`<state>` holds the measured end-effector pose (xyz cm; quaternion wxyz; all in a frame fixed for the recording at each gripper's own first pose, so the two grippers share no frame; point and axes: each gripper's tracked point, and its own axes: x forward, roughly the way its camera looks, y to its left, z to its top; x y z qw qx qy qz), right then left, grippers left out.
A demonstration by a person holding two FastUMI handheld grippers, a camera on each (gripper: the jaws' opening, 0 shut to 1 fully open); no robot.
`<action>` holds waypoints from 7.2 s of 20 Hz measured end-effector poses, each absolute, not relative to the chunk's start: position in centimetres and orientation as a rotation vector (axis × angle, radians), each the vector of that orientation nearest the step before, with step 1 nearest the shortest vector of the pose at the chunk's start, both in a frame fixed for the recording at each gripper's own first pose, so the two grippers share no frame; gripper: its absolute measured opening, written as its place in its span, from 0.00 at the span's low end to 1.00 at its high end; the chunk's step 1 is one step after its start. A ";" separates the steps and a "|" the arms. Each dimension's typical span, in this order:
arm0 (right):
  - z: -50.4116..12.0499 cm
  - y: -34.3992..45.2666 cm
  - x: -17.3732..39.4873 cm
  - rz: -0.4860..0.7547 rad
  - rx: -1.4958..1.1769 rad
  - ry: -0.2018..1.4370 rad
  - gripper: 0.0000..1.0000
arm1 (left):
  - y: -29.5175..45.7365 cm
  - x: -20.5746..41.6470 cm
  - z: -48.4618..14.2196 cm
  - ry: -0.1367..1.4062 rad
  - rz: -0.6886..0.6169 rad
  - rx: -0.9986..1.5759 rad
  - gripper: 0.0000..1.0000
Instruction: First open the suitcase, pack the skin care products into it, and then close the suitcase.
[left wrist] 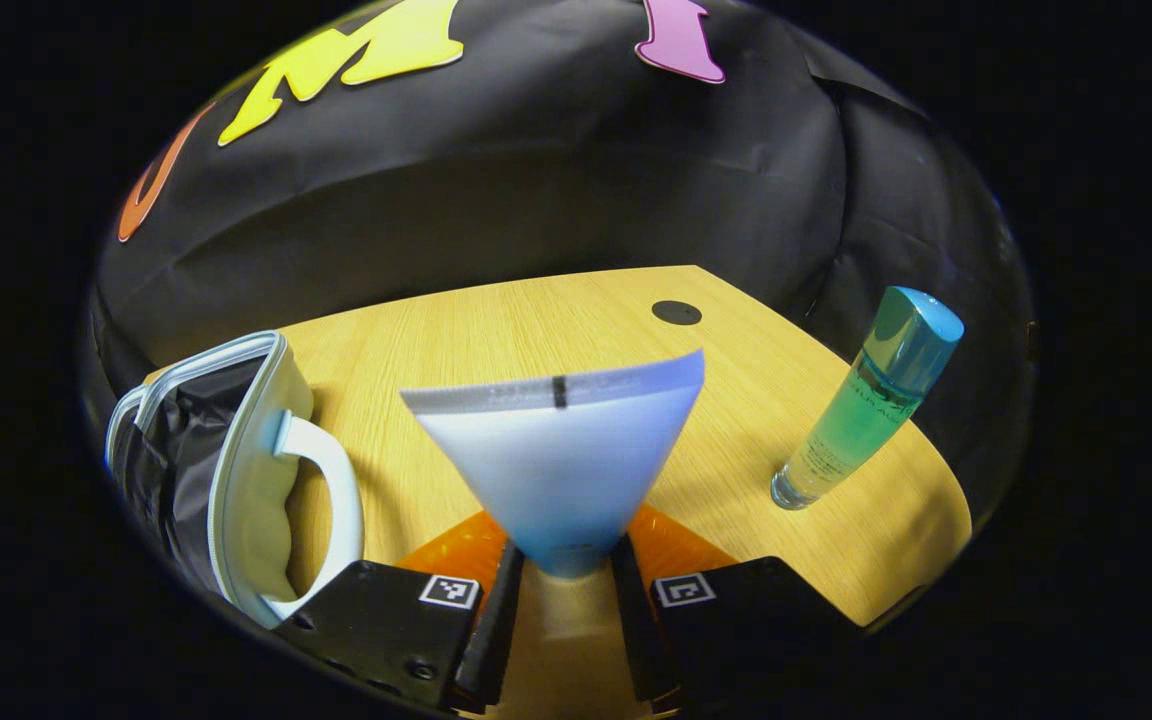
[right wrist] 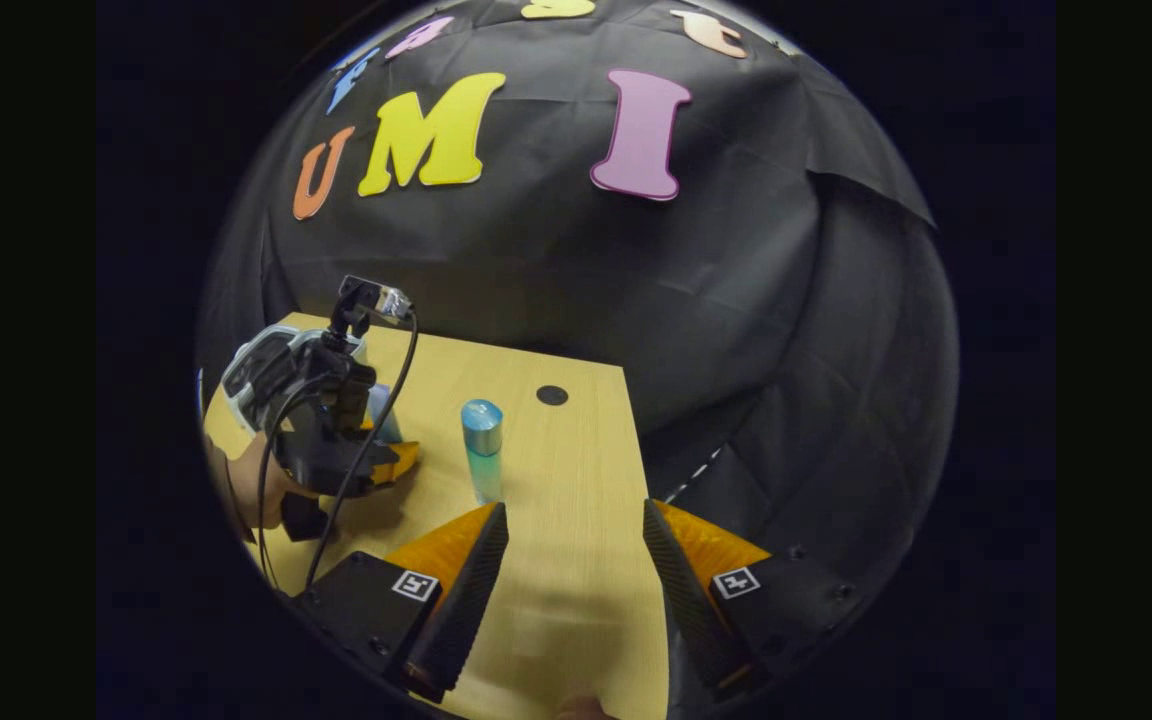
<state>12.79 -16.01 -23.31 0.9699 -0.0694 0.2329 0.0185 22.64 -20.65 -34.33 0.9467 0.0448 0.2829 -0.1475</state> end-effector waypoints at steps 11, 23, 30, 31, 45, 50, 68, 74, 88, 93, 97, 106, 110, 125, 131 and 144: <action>-27.1 -9.8 18.4 0.148 -0.073 0.459 0.81 | -18.5 18.8 -28.6 0.531 -0.289 0.019 0.47; -32.5 -7.0 24.3 0.037 -0.089 0.504 0.67 | -5.3 8.3 -23.5 0.571 -0.123 0.000 0.47; -31.3 -5.0 22.4 0.065 -0.104 0.514 0.37 | 5.4 8.8 -24.5 0.618 0.024 0.000 0.47; -30.5 -4.6 21.3 0.067 -0.098 0.523 0.36 | 6.2 9.5 -24.8 0.623 0.028 0.004 0.47; -19.4 2.1 6.4 0.024 0.007 0.498 0.34 | 10.2 14.3 -34.5 0.922 -0.006 0.062 0.47; -19.2 2.7 4.8 0.006 -0.003 0.502 0.36 | 10.5 15.2 -35.1 0.935 -0.009 0.088 0.47; -17.1 18.9 13.1 0.251 -0.018 0.536 0.36 | 12.8 11.7 -23.9 0.601 -0.025 -0.013 0.93; -24.7 26.3 15.8 0.292 -0.012 0.702 0.36 | 19.3 5.2 -18.9 0.435 0.003 0.028 0.93; -33.3 32.3 20.5 0.181 -0.022 0.926 0.34 | 36.6 3.0 -18.0 0.297 0.206 -0.065 0.93; -36.1 32.0 20.2 0.080 0.000 1.026 0.37 | 42.7 4.8 -19.4 0.276 0.302 -0.162 0.96; -36.0 31.8 20.1 0.055 0.023 1.035 0.39 | 45.6 6.6 -20.4 0.267 0.322 -0.242 0.98; -22.8 31.9 19.1 0.158 0.021 0.741 0.80 | 48.1 10.0 -24.4 0.320 0.320 -0.387 0.98; -12.0 28.8 14.6 0.211 -0.077 0.544 0.82 | 46.7 11.9 -28.8 0.398 0.262 -0.668 0.98; 3.7 16.5 2.7 0.015 -0.039 0.207 0.81 | 43.7 16.0 -33.5 0.436 0.145 -1.248 0.16; 5.8 11.8 0.3 -0.050 -0.026 0.139 0.81 | 43.8 16.1 -31.3 0.438 0.197 -1.100 0.04; 8.4 1.3 -2.3 -0.011 0.048 0.020 0.80 | 35.5 16.3 -11.5 0.247 0.228 -0.462 0.03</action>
